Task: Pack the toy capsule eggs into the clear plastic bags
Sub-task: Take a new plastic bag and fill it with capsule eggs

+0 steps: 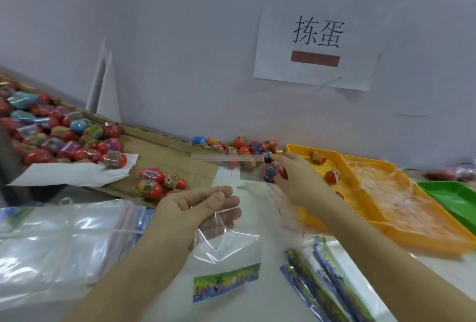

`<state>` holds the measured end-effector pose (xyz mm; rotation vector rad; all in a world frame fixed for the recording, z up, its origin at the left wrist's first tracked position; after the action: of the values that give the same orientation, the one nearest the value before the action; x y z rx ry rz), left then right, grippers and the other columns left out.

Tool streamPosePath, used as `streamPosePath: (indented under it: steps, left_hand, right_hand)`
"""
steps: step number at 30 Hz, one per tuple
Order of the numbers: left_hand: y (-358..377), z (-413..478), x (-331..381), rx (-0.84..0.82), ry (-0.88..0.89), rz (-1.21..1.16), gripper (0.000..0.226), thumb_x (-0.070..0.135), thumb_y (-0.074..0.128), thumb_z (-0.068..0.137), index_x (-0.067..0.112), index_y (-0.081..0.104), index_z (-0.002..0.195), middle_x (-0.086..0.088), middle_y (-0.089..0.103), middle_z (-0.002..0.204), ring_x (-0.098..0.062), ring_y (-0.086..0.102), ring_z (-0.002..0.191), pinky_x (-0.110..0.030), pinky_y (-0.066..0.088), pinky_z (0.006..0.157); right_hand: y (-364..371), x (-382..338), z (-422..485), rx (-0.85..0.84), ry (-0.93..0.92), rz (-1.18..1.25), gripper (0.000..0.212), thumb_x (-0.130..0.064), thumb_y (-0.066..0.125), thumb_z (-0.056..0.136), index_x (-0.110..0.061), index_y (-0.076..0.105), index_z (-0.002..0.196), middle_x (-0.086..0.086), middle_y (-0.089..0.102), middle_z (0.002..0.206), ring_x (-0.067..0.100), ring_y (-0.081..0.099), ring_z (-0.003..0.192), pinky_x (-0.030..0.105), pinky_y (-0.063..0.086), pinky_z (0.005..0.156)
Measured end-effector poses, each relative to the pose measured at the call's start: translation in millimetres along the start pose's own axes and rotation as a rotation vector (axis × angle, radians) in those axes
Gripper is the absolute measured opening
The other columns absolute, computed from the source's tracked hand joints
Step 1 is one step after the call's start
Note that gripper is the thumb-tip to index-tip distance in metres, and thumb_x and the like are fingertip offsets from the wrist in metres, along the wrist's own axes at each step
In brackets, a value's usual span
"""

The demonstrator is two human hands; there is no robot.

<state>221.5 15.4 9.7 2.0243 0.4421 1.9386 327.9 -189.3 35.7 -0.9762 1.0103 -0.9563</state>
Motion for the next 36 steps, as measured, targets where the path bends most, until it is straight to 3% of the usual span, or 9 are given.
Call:
streamPosePath:
  steps: [2, 7, 14, 17, 25, 27, 29, 32, 36]
  left_hand:
    - [1, 0, 3, -0.021, 0.012, -0.002, 0.024, 0.02, 0.076, 0.053, 0.013, 0.081, 0.075, -0.016, 0.076, 0.086, -0.027, 0.075, 0.073, -0.025, 0.057, 0.054]
    - [-3, 0, 6, 0.0, 0.008, -0.014, 0.035, 0.023, 0.081, 0.041, 0.009, 0.08, 0.073, -0.017, 0.076, 0.082, -0.028, 0.075, 0.073, -0.028, 0.059, 0.058]
    - [-5, -7, 19, 0.113, 0.143, -0.01, 0.032, 0.024, 0.082, 0.045, 0.01, 0.08, 0.074, -0.015, 0.076, 0.079, -0.024, 0.075, 0.07, -0.024, 0.057, 0.057]
    - [-4, -14, 27, 0.244, 0.27, 0.042, 0.015, 0.014, 0.076, 0.065, 0.011, 0.076, 0.079, -0.006, 0.076, 0.073, -0.012, 0.072, 0.059, -0.015, 0.051, 0.048]
    - [-5, -54, 56, 0.634, 0.995, 0.764, 0.012, 0.027, 0.07, 0.088, 0.034, 0.066, 0.096, 0.022, 0.066, 0.072, -0.012, 0.064, 0.071, -0.024, 0.052, 0.06]
    - [-3, -55, 57, 0.622, 1.104, 0.865, 0.015, 0.026, 0.064, 0.09, 0.026, 0.066, 0.105, 0.028, 0.061, 0.089, -0.005, 0.061, 0.084, -0.008, 0.048, 0.074]
    - [-1, -55, 55, 0.548, 1.204, 0.985, 0.016, 0.022, 0.063, 0.094, 0.015, 0.071, 0.106, 0.017, 0.062, 0.099, -0.007, 0.06, 0.091, -0.008, 0.045, 0.083]
    - [10, -61, 49, 0.526, 1.478, 1.237, 0.013, 0.014, 0.074, 0.088, 0.011, 0.069, 0.1, 0.007, 0.069, 0.099, -0.009, 0.064, 0.089, -0.026, 0.047, 0.081]
    - [16, -58, 49, 0.288, 1.409, 1.191, 0.038, 0.037, 0.065, 0.087, 0.014, 0.068, 0.117, 0.004, 0.065, 0.124, -0.013, 0.064, 0.113, -0.04, 0.042, 0.094]
  right_hand:
    - [21, 7, 15, -0.142, -0.008, -0.323, 0.05, -0.035, 0.043, 0.1, -0.032, 0.029, 0.149, 0.004, 0.041, 0.148, 0.032, 0.032, 0.134, 0.046, 0.031, 0.107]
    - [24, -4, 24, 0.1, -0.101, -0.544, 0.028, -0.03, 0.048, 0.097, -0.025, 0.049, 0.125, 0.002, 0.057, 0.121, 0.026, 0.046, 0.116, 0.044, 0.029, 0.096]
    - [-35, -17, 0, 0.426, -0.014, 0.746, 0.03, -0.008, 0.065, 0.085, -0.032, 0.063, 0.103, -0.004, 0.065, 0.096, 0.013, 0.063, 0.088, 0.017, 0.047, 0.072]
    - [-61, -47, -29, 0.282, -0.111, 1.205, 0.035, -0.004, 0.067, 0.073, -0.033, 0.071, 0.093, -0.007, 0.07, 0.086, 0.011, 0.067, 0.074, 0.02, 0.054, 0.065]
    - [-36, -125, -88, -0.41, -0.073, 1.487, 0.025, -0.012, 0.045, 0.064, -0.034, 0.057, 0.064, 0.015, 0.056, 0.079, 0.02, 0.048, 0.058, 0.027, 0.036, 0.042]
    - [-31, -134, -97, -0.376, -0.091, 1.327, 0.006, -0.04, 0.053, 0.072, -0.044, 0.057, 0.075, -0.003, 0.062, 0.071, 0.011, 0.053, 0.059, 0.021, 0.039, 0.045]
    - [-32, -136, -100, -0.242, -0.103, 1.211, 0.025, -0.064, 0.056, 0.068, -0.048, 0.056, 0.086, -0.012, 0.063, 0.065, 0.0, 0.054, 0.057, 0.012, 0.041, 0.048]
    - [-40, -131, -96, 0.032, -0.107, 1.265, 0.017, -0.044, 0.071, 0.076, -0.029, 0.067, 0.082, -0.011, 0.053, 0.053, 0.003, 0.042, 0.049, 0.013, 0.036, 0.044]
    - [-52, -112, -83, 0.151, -0.091, 1.292, 0.01, -0.018, 0.063, 0.071, -0.017, 0.072, 0.066, -0.011, 0.046, 0.046, 0.003, 0.037, 0.043, 0.013, 0.031, 0.044]
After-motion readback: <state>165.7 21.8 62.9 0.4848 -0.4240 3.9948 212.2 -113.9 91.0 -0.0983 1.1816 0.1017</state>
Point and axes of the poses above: each hand's wrist, its own z-axis towards the middle knuckle, its own y-axis out of the palm, x = y × z, the point moved 5 cm from there along z, towards the middle knuckle
